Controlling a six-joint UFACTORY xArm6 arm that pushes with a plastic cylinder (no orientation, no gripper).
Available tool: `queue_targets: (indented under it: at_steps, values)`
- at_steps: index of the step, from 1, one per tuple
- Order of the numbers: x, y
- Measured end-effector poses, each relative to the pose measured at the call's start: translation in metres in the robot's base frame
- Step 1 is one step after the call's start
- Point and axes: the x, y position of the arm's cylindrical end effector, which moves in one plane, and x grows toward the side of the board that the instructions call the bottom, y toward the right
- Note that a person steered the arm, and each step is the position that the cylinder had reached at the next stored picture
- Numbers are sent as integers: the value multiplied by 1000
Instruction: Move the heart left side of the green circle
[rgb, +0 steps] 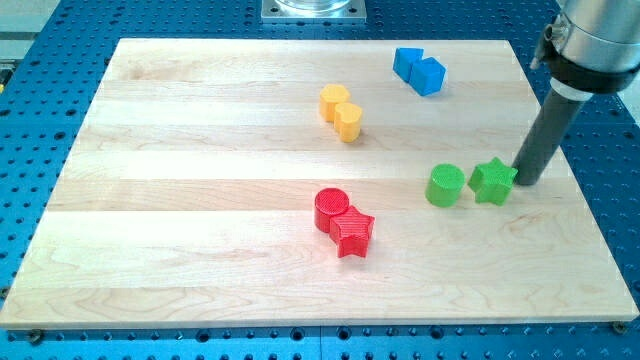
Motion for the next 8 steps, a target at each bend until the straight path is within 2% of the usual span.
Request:
queue_targets:
  at_steps: [1, 2, 3, 4, 5, 6, 8]
  values:
    - [-57, 31]
    - [-111, -67]
    - [-155, -123]
    - [-162, -195]
    - [-84, -195]
    - [-31, -195]
    - [-73, -228]
